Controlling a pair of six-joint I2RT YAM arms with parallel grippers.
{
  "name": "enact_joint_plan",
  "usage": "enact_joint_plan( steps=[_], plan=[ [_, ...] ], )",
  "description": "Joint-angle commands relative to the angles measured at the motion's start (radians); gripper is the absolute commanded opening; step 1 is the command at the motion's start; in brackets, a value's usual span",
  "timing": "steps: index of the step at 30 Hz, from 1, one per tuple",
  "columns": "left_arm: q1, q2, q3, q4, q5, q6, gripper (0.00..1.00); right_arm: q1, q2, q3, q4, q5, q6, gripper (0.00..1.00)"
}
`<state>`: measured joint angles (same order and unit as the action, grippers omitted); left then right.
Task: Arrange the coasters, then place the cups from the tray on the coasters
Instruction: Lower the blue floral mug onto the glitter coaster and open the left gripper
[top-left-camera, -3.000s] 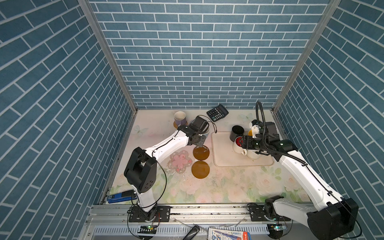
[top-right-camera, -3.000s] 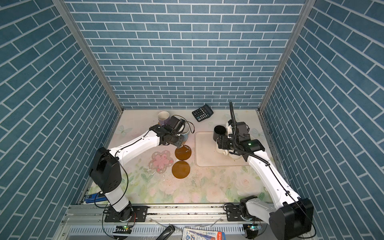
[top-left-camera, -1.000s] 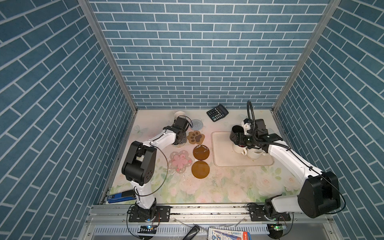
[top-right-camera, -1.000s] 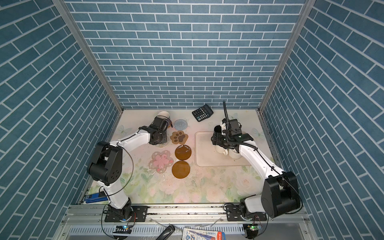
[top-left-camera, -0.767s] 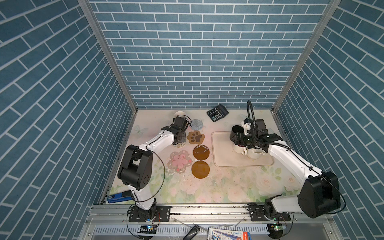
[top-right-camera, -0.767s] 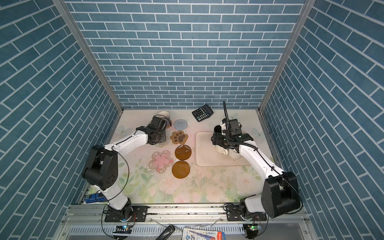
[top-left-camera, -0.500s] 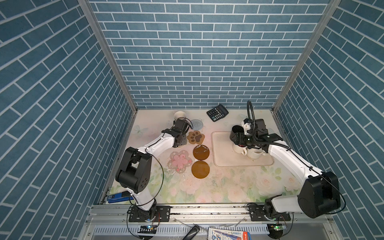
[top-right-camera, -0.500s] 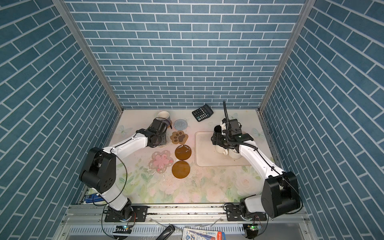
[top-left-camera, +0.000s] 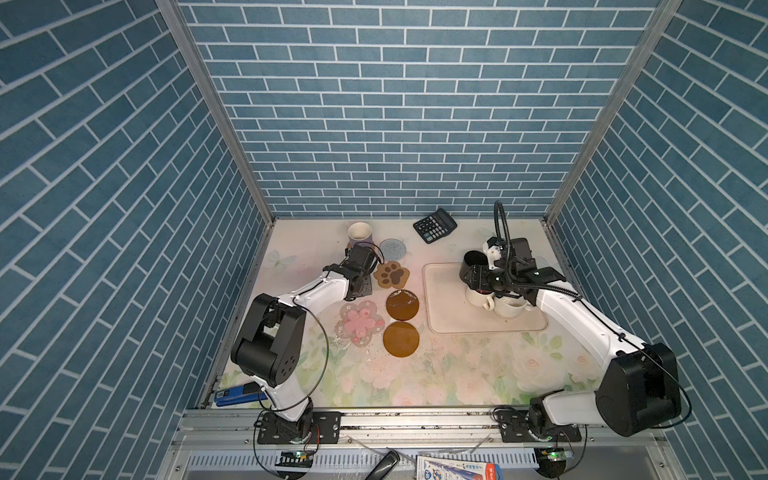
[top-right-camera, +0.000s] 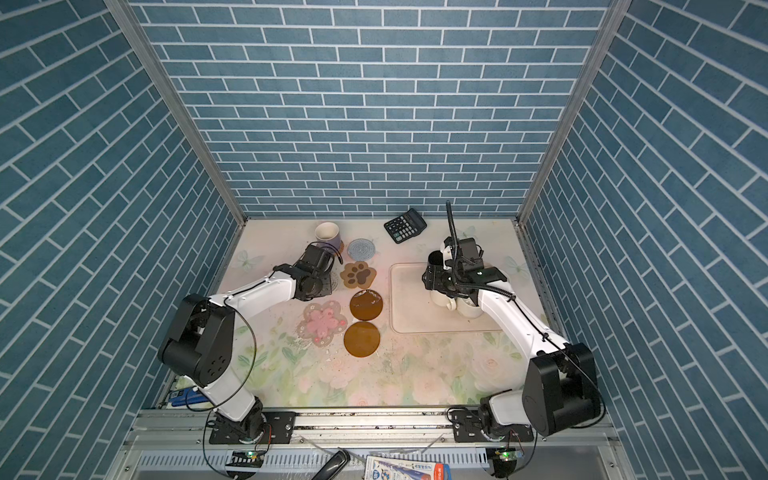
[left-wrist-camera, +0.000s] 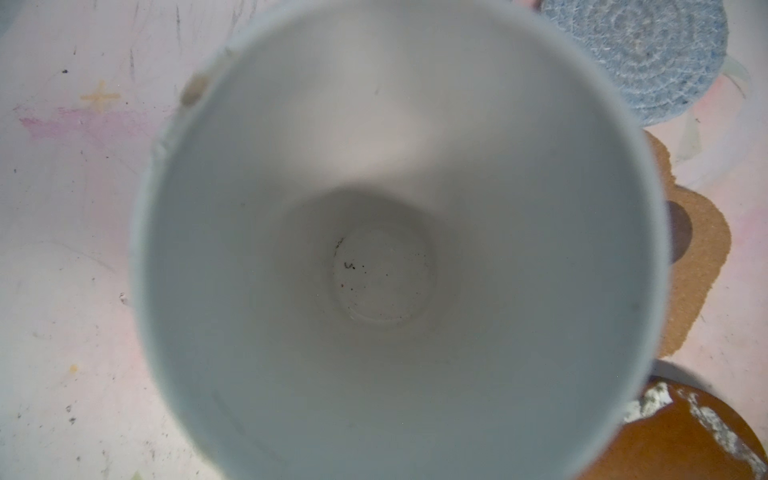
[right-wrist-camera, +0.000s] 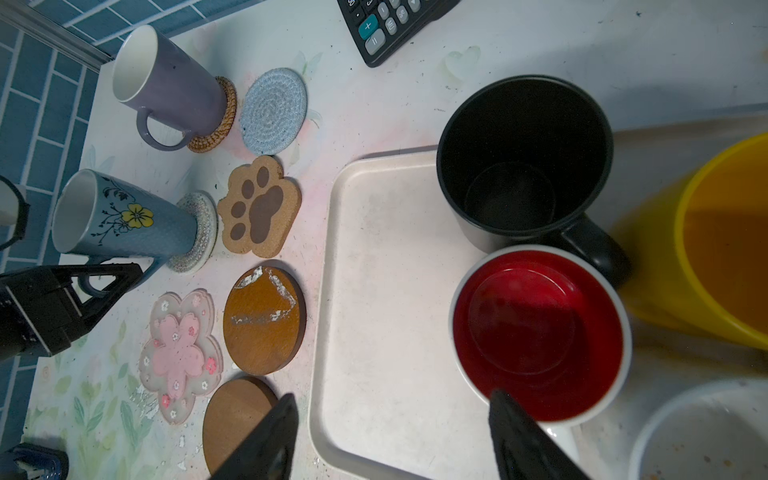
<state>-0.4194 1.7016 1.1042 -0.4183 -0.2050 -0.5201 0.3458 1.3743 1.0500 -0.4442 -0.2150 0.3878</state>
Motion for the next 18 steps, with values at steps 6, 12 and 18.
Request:
enact_joint_plan(
  steps=[6,12,18],
  plan=[
    [-0.003,0.008,0.004,0.045,-0.015,-0.010,0.08,-0.001,0.002,0.010,-0.002,-0.004,-0.004,0.73],
    [-0.004,-0.007,-0.023,0.047,-0.009,-0.010,0.40,-0.001,-0.009,0.003,0.003,0.003,-0.006,0.73],
    [-0.004,-0.051,-0.032,0.036,-0.021,0.003,0.61,-0.001,-0.011,0.009,0.006,-0.002,-0.004,0.73]
  ],
)
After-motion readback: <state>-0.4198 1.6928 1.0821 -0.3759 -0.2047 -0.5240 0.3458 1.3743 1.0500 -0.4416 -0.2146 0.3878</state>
